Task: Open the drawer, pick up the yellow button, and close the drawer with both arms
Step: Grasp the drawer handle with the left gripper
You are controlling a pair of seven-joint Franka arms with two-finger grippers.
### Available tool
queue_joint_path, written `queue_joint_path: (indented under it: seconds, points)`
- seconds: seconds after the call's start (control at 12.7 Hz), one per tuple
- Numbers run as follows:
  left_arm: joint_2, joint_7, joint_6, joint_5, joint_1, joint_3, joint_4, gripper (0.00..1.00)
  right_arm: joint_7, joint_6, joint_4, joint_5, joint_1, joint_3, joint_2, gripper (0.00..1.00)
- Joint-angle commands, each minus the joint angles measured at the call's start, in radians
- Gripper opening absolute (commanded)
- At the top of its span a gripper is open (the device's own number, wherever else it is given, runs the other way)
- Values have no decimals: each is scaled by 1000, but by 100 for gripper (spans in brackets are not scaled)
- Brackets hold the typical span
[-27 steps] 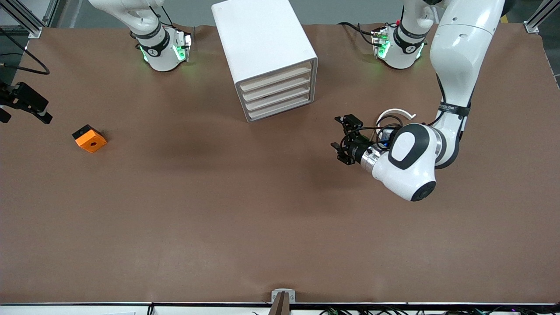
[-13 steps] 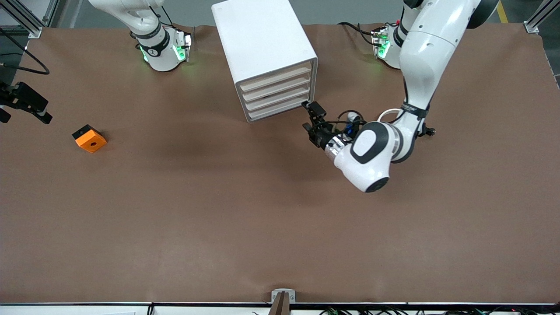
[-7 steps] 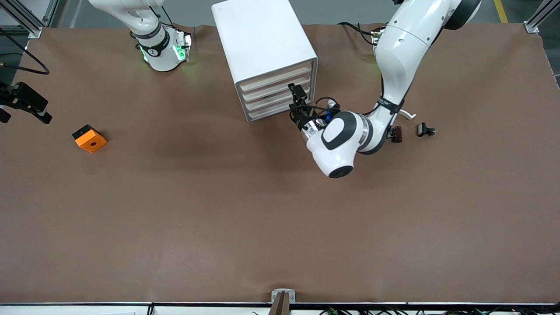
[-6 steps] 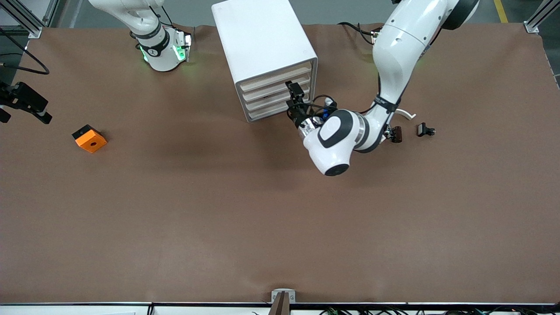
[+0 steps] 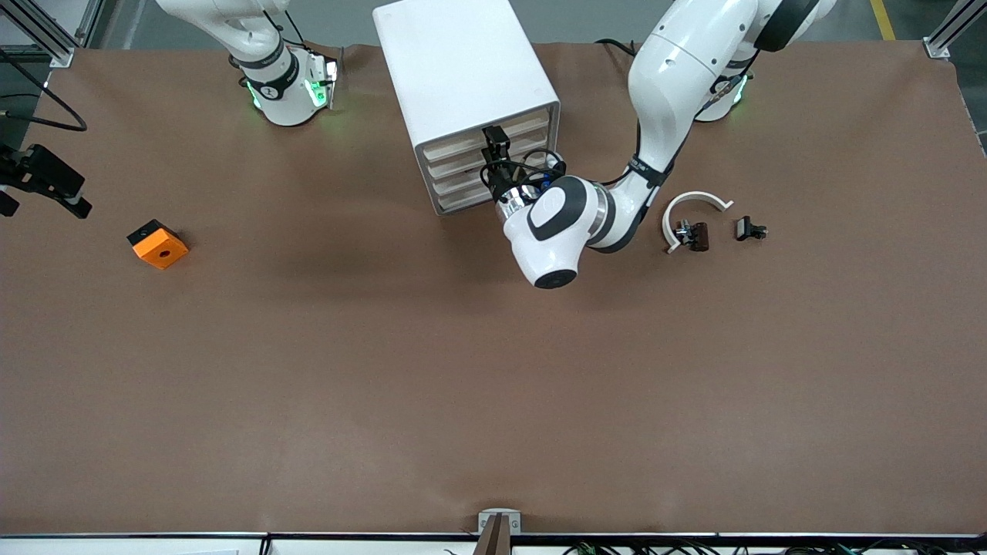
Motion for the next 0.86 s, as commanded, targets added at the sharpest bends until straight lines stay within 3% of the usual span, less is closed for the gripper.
queue_joint_path:
  seconds: [0.0, 0.16, 0.24, 0.55, 0.79]
  points:
    - [19, -19, -6, -18, -12, 4, 9, 41, -5, -12, 16, -16, -8, 7, 0, 100]
    - [19, -19, -6, -17, -9, 6, 11, 6, -5, -12, 16, -16, -9, 7, 0, 100]
    - [19, -19, -6, -17, -5, 7, 12, 0, -5, -12, 16, -16, -8, 7, 0, 100]
    - [18, -17, -5, -20, 26, 55, 22, 0, -5, -9, 16, -19, -9, 5, 2, 100]
    - [21, -17, 35, -20, 104, 61, 23, 0, -5, -12, 22, -17, -11, 5, 2, 100]
